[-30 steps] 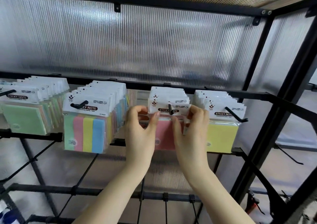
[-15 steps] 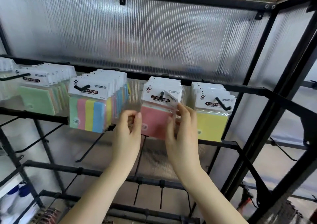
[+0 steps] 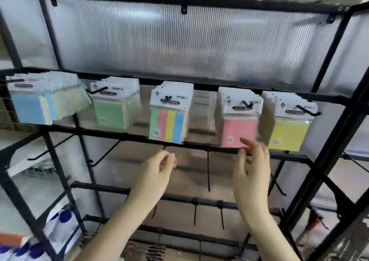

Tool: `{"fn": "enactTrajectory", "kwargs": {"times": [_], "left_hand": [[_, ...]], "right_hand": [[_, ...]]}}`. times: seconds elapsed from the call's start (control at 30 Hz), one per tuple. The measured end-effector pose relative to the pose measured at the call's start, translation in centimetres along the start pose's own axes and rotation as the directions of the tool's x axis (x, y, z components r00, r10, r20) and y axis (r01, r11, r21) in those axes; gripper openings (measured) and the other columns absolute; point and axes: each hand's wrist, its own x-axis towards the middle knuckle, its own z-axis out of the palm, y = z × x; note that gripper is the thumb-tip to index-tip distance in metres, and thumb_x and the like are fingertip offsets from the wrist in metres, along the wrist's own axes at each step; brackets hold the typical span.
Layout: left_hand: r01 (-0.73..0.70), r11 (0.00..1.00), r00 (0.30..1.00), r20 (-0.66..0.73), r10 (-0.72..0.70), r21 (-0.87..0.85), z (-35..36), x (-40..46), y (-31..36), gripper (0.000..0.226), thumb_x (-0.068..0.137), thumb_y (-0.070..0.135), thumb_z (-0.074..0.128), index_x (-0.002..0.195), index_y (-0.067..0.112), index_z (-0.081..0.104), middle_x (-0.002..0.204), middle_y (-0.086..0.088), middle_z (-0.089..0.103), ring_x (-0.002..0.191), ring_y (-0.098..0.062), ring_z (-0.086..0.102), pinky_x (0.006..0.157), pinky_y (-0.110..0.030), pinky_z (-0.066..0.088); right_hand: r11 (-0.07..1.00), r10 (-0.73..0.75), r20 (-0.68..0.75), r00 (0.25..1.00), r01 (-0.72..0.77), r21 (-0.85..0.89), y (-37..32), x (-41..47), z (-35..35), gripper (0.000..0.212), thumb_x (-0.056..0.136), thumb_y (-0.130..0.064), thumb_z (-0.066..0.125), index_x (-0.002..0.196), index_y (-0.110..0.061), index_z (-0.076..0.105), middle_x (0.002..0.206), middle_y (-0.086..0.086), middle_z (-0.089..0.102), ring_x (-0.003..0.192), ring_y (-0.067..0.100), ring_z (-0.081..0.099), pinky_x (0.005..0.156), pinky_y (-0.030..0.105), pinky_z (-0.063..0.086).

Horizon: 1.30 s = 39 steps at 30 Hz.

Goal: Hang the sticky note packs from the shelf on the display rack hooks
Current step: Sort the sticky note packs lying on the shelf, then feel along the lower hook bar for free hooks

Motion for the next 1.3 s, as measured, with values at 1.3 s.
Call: {"fn": "enactTrajectory", "kwargs": {"times": [1.3], "left_hand": [[0.734, 0.596, 0.669, -0.501, -0.55, 0.326, -49.5, -4.7, -28.9, 0.017, 0.094, 0.014, 0.049, 0.094, 0.025, 0.062, 0.095, 0.006, 0.069, 0.082, -0.014, 0.067, 0.082, -0.038, 0.054]], "right_hand": [[0.875, -0.48, 0.817, 0.32, 0.115, 0.47, -28.5, -23.4, 53.5, 0.02, 0.095, -0.012, 0.047, 0.105, -0.016, 0.064, 0.104, -0.004, 0.064, 0.093, 0.012, 0.059, 0.083, 0.026, 0.047]]}}
